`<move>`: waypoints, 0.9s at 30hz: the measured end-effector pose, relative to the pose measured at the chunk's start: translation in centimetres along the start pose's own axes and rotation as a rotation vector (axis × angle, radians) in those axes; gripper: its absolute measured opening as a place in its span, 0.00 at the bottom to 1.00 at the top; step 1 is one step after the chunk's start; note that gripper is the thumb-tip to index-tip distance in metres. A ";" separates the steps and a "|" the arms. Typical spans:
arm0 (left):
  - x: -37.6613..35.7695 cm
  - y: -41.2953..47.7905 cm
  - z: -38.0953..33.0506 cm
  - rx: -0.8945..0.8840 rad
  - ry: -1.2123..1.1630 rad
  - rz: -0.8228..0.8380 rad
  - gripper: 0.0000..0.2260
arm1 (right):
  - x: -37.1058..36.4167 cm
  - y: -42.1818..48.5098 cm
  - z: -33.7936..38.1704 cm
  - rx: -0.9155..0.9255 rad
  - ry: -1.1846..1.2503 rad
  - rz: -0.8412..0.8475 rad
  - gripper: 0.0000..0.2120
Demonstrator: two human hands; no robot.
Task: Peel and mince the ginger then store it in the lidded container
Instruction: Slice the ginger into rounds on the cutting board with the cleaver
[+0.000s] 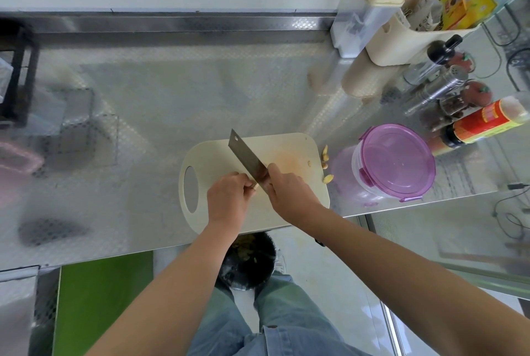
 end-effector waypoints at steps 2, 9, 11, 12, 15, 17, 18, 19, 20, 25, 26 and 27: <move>0.0 0.1 -0.1 -0.002 0.010 -0.001 0.03 | -0.1 -0.2 0.0 -0.003 -0.016 0.011 0.04; -0.2 0.1 -0.6 -0.026 0.097 0.012 0.02 | -0.5 0.8 0.3 -0.023 -0.023 0.012 0.08; -0.1 0.1 -0.6 -0.018 0.098 0.011 0.02 | -0.8 1.3 0.5 -0.024 -0.025 0.014 0.11; -0.1 0.2 -0.6 -0.014 0.098 0.013 0.02 | -0.9 1.4 0.4 -0.024 -0.027 0.016 0.13; -0.1 0.3 -0.5 -0.004 0.095 0.033 0.03 | -1.4 0.6 -0.4 -0.043 -0.064 0.047 0.18; -0.3 0.4 -0.4 -0.003 0.102 0.042 0.03 | -1.7 -0.2 -0.8 -0.063 -0.073 0.072 0.18; -0.4 0.5 -0.4 -0.008 0.107 0.043 0.03 | -1.7 -0.4 -0.9 -0.069 -0.065 0.075 0.17; -0.4 0.5 -0.4 -0.014 0.112 0.041 0.03 | -1.7 -0.4 -0.9 -0.070 -0.060 0.072 0.17; -0.4 0.5 -0.5 -0.018 0.115 0.041 0.03 | -1.7 -0.1 -0.7 -0.067 -0.059 0.066 0.18; -0.4 0.5 -0.5 -0.023 0.081 0.047 0.03 | -0.6 1.6 0.9 -0.012 -0.020 0.023 0.09; -0.3 0.6 -0.5 -0.022 0.071 0.049 0.03 | -0.5 1.7 0.9 -0.005 -0.018 0.019 0.08; -0.3 0.6 -0.5 -0.022 0.067 0.052 0.03 | -0.5 1.7 0.8 -0.005 -0.013 0.018 0.08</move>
Point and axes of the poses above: each hand's wrist, its own y-axis towards the middle knuckle, its own x-axis out of the back of the hand, z = x × y, the point moved 6 cm from there along y, towards the middle knuckle, and after that the axes turned 7 degrees about z, right-handed, at the moved point
